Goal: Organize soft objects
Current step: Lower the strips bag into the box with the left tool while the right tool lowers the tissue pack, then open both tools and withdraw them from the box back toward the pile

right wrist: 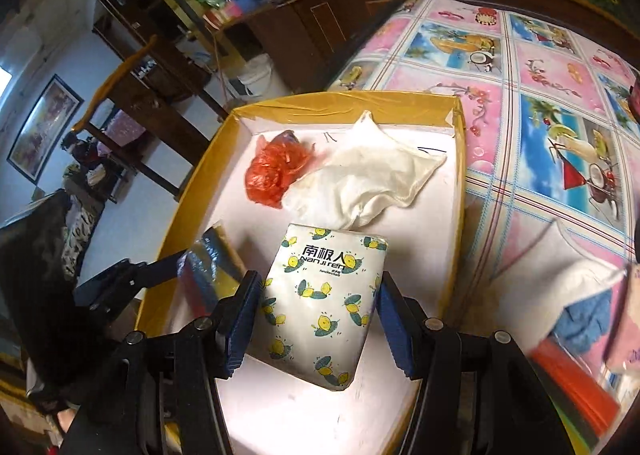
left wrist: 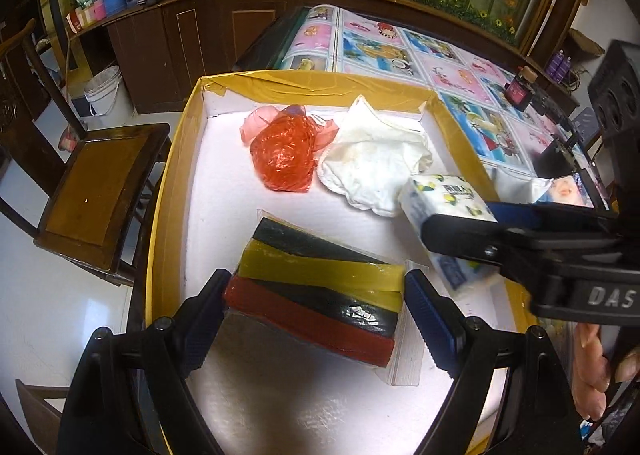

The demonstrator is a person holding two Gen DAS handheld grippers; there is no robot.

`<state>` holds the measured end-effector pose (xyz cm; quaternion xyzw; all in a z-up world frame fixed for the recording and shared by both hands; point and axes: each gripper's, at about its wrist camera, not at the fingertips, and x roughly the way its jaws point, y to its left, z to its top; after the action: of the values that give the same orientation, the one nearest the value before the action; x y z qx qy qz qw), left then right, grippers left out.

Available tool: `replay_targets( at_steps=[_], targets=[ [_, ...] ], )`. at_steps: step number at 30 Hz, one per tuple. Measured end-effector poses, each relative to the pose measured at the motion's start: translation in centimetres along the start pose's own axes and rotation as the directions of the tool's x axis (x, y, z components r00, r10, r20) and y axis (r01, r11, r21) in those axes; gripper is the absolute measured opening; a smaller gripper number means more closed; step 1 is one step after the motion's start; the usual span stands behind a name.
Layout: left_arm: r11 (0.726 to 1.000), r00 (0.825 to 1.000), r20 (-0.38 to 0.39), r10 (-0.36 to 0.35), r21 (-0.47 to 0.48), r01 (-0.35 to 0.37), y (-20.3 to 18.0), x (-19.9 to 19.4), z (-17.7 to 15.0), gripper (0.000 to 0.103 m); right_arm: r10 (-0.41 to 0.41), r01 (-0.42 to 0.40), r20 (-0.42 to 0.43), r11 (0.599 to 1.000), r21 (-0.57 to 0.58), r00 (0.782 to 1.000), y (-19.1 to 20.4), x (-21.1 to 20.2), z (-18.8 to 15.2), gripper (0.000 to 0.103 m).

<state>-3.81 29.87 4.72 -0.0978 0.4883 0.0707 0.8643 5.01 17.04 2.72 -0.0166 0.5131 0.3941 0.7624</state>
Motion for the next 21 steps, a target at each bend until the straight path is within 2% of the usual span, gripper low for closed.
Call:
replay_targets(
  at_steps=[5, 12, 16, 21],
  targets=[
    [1.0, 1.0, -0.027, -0.005, -0.001, 0.005, 0.4, 1.2, 0.7, 0.086, -0.045, 0.045, 0.007, 0.999, 0.016, 0.999, -0.3, 1.6, 1.5, 0.063],
    [0.996, 0.999, -0.032, -0.039, -0.078, 0.036, 1.8, 1.3, 1.4, 0.086, -0.099, 0.1, 0.038, 0.995, 0.0, 0.994, -0.2, 2.7, 3.2, 0.063],
    [0.995, 0.999, -0.026, -0.046, -0.091, 0.043, 1.9, 1.3, 1.4, 0.087, -0.101, 0.102, 0.043, 0.995, -0.02, 0.994, 0.1, 2.6, 3.1, 0.063],
    [0.994, 0.998, -0.017, -0.052, -0.1, 0.051, 1.8, 1.2, 1.5, 0.088, -0.064, 0.065, 0.076, 0.998, -0.011, 0.995, -0.1, 1.2, 2.5, 0.063]
  ],
)
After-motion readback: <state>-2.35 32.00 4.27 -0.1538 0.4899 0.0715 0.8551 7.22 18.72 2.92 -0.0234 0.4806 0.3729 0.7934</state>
